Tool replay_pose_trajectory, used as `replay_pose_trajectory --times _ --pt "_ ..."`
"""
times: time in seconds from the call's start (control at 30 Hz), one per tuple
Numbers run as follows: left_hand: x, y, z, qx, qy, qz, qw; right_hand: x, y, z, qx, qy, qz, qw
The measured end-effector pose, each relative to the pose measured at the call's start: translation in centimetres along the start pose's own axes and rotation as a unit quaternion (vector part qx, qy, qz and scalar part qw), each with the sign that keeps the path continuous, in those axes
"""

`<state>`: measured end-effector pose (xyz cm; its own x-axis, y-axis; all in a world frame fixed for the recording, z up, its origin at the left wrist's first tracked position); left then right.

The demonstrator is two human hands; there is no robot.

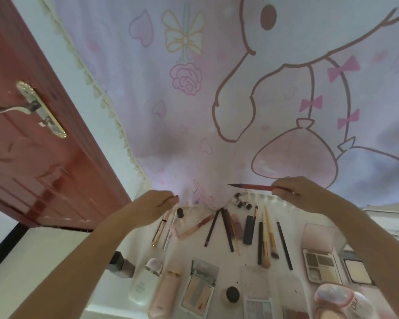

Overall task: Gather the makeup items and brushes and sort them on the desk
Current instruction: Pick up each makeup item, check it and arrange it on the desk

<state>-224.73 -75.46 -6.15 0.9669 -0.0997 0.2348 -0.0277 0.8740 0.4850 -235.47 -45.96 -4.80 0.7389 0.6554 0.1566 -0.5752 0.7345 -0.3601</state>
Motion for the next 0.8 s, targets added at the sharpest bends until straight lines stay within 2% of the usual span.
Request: replay_pose_trajectory --times 0.17,0.63,0.8 --pt "-1.4 3.4 -1.2 0.002 -0.003 -0.062 0.998 -1.3 -2.9 -1.3 -0.029 -0.013 0.050 0.998" --pt "-1.2 3.4 -1.8 -0.001 -0.019 -0.060 0.998 -1.8 -3.3 -2.2 -0.039 -0.060 0.053 0.996" --pt "-1.2 3.2 -2.0 -0.033 -0.050 -0.065 0.996 -2.6 -4.2 -3.0 -0.042 -0.088 0.075 0.992"
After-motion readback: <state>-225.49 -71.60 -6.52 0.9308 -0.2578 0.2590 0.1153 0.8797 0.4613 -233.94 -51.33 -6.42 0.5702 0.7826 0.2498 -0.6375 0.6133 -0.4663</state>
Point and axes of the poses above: each hand's wrist, its own x-axis away from the middle knuckle, its own z-axis out of the back of the hand, y = z × x, the point moved 2 cm from there along -x, towards the middle knuckle, and after that the axes turned 3 degrees about -z, right-handed, at the moved point
